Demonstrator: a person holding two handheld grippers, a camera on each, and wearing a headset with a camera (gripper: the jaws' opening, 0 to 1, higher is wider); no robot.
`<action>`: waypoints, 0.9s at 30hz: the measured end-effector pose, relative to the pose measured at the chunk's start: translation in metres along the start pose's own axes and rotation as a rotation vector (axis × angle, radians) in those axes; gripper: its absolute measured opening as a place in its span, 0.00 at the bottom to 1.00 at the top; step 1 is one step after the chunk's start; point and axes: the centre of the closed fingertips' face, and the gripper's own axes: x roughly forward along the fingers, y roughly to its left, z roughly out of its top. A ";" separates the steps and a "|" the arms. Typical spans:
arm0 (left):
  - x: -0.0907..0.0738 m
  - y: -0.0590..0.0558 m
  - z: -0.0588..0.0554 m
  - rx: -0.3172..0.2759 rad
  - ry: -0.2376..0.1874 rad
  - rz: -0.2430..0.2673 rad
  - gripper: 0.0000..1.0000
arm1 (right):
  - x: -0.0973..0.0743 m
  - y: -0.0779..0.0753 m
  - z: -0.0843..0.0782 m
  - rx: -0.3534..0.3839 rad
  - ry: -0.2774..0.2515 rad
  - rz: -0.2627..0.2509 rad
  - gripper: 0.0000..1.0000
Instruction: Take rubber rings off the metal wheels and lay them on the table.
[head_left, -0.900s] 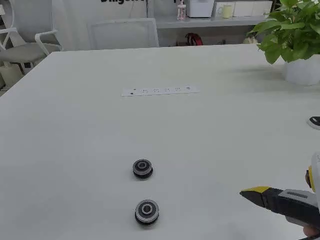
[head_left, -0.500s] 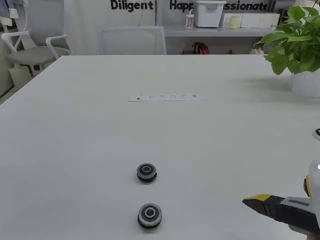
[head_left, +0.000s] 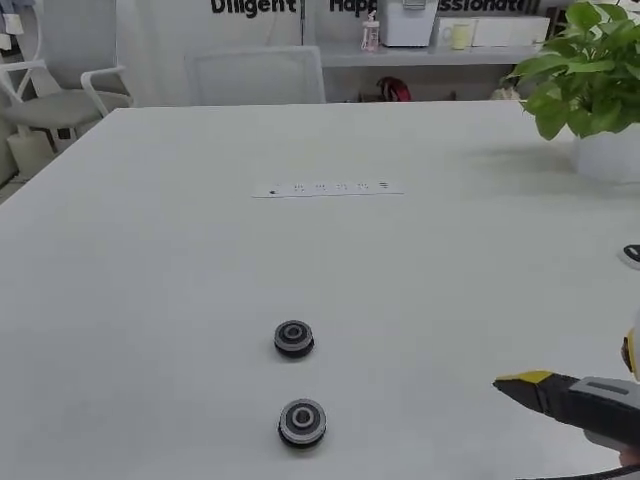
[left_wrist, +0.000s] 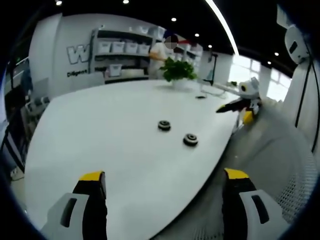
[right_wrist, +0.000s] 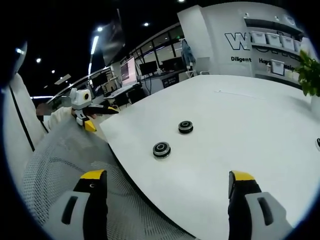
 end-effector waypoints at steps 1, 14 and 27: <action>0.000 0.000 0.000 0.000 0.002 -0.001 0.98 | 0.000 0.000 0.000 -0.001 0.001 -0.001 0.98; -0.007 -0.001 0.000 0.006 0.023 0.016 1.00 | -0.005 0.003 0.004 -0.040 0.000 0.000 1.00; -0.006 -0.002 -0.005 0.018 0.061 0.007 0.99 | -0.012 0.005 0.006 -0.038 -0.020 -0.001 1.00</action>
